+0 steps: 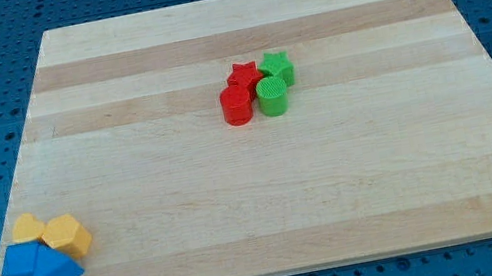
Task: Push the blue triangle to the bottom right of the board
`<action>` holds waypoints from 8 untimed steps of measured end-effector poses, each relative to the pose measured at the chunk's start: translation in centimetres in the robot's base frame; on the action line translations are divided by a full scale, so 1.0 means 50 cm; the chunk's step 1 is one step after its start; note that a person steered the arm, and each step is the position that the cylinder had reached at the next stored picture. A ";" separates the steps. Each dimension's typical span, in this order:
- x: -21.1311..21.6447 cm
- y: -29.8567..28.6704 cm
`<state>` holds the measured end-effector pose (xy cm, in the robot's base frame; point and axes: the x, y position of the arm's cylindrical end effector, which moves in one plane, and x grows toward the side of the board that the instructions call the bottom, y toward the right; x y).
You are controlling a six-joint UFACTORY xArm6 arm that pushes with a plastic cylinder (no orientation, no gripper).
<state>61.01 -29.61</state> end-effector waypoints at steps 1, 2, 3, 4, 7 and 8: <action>0.002 0.054; 0.002 0.115; 0.003 0.183; 0.004 0.220; -0.008 -0.015; -0.036 -0.015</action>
<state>59.23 -30.36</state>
